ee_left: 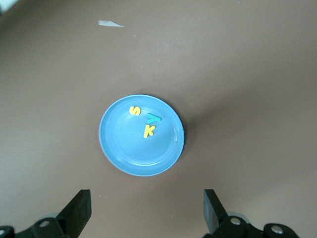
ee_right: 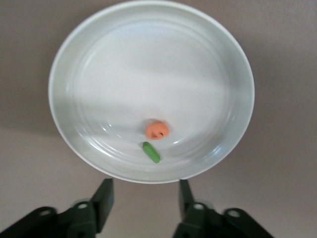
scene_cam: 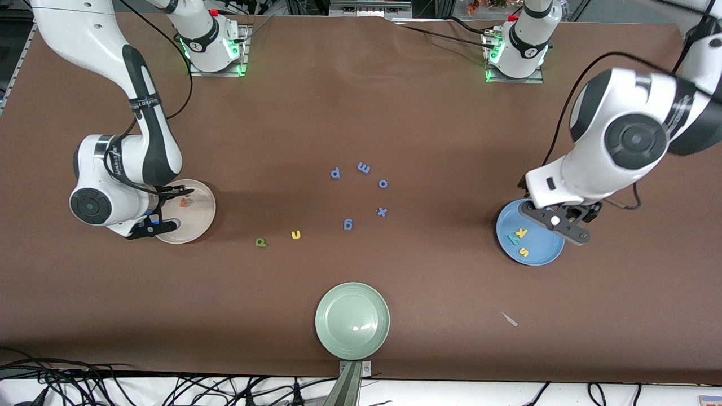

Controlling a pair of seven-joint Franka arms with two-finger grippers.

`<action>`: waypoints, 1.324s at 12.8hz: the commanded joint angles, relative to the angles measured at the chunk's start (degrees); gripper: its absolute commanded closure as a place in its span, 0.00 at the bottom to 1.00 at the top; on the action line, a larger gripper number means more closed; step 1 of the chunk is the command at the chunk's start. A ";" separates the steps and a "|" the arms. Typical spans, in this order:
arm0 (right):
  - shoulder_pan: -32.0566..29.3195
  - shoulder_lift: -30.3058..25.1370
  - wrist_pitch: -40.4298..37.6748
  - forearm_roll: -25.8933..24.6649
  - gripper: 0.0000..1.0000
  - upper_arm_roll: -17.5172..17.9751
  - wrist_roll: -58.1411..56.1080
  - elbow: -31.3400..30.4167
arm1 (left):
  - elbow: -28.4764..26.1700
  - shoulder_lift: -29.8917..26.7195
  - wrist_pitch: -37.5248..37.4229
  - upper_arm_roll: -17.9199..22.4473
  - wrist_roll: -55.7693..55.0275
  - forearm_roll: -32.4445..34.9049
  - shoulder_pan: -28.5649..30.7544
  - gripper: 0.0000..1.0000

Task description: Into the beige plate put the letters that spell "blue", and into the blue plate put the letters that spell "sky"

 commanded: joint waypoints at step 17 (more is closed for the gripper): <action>12.92 17.49 15.45 7.69 0.00 10.70 30.77 23.19 | -0.83 -11.08 -9.02 0.54 -7.11 -9.21 11.21 0.00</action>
